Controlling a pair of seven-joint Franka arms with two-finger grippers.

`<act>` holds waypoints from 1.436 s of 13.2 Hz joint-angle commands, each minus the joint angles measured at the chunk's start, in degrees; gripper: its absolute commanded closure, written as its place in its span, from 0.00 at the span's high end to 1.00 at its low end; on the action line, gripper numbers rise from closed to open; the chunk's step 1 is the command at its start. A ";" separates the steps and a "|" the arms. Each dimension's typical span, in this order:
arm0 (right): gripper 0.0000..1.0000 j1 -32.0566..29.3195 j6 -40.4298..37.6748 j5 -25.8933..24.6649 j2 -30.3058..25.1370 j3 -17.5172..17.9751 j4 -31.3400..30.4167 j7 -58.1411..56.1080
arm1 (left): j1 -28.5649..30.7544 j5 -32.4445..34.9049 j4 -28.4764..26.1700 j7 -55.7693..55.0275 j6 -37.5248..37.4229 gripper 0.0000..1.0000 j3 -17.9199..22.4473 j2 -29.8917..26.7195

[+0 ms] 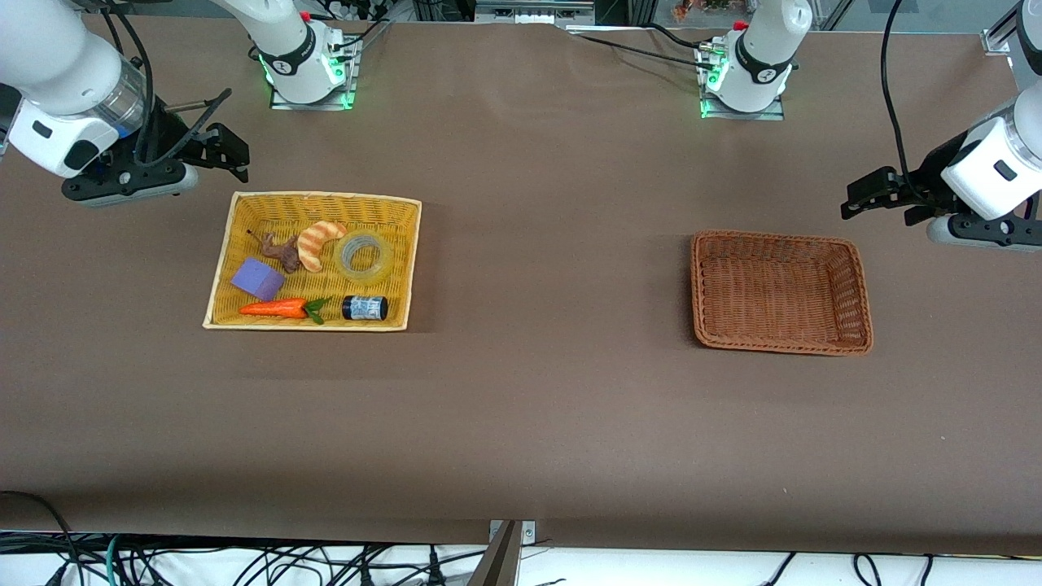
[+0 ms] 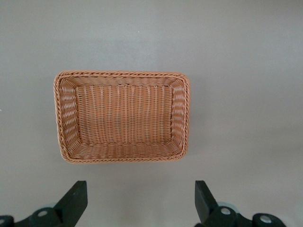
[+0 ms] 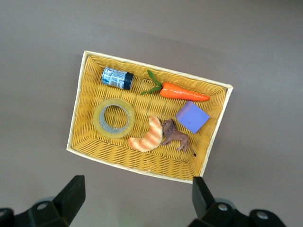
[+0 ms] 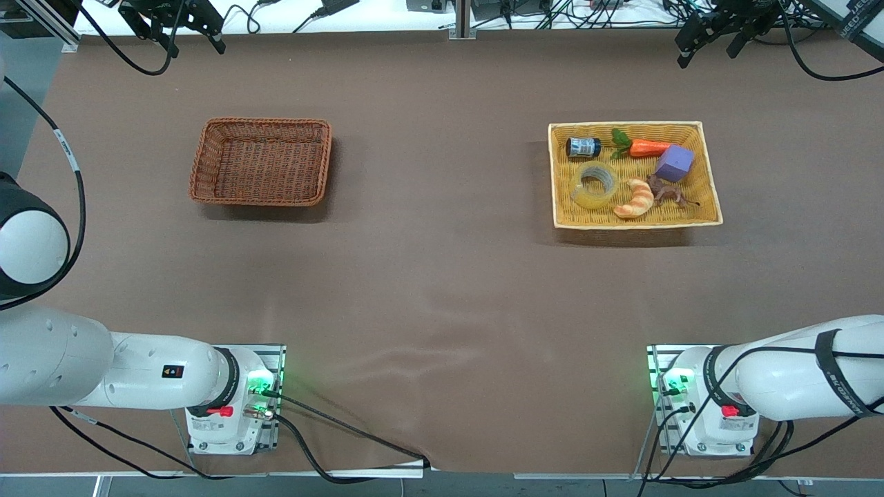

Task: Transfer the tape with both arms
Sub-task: 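Move the right gripper above the yellow tray toward the tape roll, then lower the right gripper onto the tape roll while the left gripper advances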

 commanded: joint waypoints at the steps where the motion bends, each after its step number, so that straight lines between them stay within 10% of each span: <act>1: 1.00 -0.22 0.16 -0.77 -1.12 0.35 -1.11 0.01 | 0.03 1.02 1.35 0.53 -0.46 1.00 0.00 0.60; 19: 1.00 -0.22 6.46 -1.65 0.10 1.14 -8.12 0.62 | 0.03 1.29 1.35 0.53 -0.28 1.00 0.09 0.60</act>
